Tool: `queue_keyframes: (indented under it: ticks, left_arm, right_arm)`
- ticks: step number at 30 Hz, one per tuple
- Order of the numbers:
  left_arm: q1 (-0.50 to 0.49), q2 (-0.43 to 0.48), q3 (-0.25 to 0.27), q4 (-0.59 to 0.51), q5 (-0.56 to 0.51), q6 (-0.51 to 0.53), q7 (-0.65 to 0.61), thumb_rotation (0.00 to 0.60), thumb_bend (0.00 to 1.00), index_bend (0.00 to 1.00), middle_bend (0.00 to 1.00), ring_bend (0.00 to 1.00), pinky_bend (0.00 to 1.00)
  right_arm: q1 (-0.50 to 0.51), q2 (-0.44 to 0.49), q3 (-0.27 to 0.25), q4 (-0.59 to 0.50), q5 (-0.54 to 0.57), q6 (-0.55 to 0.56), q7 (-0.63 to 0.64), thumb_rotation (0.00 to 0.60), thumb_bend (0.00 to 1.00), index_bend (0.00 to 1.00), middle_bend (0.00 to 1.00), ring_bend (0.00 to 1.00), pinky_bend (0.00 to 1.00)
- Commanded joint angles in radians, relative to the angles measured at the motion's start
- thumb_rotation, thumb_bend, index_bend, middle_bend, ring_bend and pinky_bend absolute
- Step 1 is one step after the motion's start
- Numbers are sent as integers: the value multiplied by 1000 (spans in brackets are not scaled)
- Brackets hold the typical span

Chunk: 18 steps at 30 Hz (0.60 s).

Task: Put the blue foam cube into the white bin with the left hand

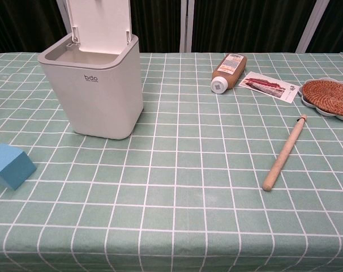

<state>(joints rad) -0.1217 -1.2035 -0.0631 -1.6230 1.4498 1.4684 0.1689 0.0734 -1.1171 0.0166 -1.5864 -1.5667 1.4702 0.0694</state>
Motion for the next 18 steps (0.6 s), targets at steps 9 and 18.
queue_keyframes:
  ticks: [9,18]
  left_arm:
    - [-7,8,33,-18,40,-27,-12,600,0,39,46,0,112]
    - [-78,-15,98,-50,137,-162,-38,600,0,39,46,3,150]
  right_arm:
    - [1,4,5,-1,1,4,7,600,317,0,0,0,0]
    - [0,20,5,16,3,4,33,600,336,0,0,0,0]
